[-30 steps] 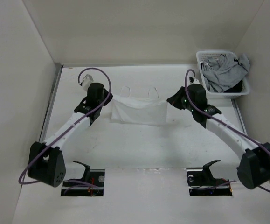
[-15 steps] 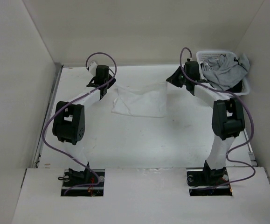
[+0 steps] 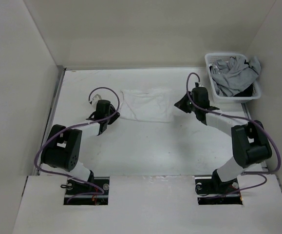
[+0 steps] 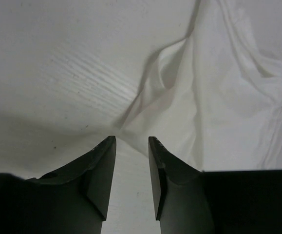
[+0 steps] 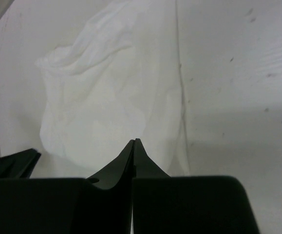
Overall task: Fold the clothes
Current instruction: Fold the tank top
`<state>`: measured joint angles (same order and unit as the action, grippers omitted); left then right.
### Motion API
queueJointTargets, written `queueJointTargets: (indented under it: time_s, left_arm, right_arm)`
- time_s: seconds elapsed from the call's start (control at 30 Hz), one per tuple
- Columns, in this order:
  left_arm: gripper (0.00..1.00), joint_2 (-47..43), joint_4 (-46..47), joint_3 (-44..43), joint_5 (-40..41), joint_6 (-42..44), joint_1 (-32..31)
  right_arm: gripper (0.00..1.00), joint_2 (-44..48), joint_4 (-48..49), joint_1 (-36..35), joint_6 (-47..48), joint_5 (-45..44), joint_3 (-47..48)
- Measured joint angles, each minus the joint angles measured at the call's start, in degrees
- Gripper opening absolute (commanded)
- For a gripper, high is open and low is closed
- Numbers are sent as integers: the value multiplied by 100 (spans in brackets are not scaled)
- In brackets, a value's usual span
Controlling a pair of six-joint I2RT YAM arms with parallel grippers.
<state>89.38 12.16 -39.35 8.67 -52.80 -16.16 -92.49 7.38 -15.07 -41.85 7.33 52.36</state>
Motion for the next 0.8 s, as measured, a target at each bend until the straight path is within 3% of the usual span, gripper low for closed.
queueJointTargets:
  time_s: [0.17, 0.27, 0.5, 0.67, 0.8]
  left_arm:
    - [35, 66, 341, 339, -372, -4, 37]
    - [33, 214, 671, 339, -505, -15, 39]
    - [16, 485, 1008, 339, -619, -83, 68]
    - [12, 494, 1093, 339, -584, -151, 114]
    - [10, 531, 1165, 339, -560, -192, 114]
  right_arm:
    - [8, 649, 457, -378, -63, 9, -960]
    - [17, 817, 579, -413, -92, -13, -1311]
    - [39, 758, 984, -415, -236, -131, -1860]
    - [42, 361, 1113, -415, -343, -153, -1899]
    - [36, 142, 1276, -413, -409, -153, -1882]
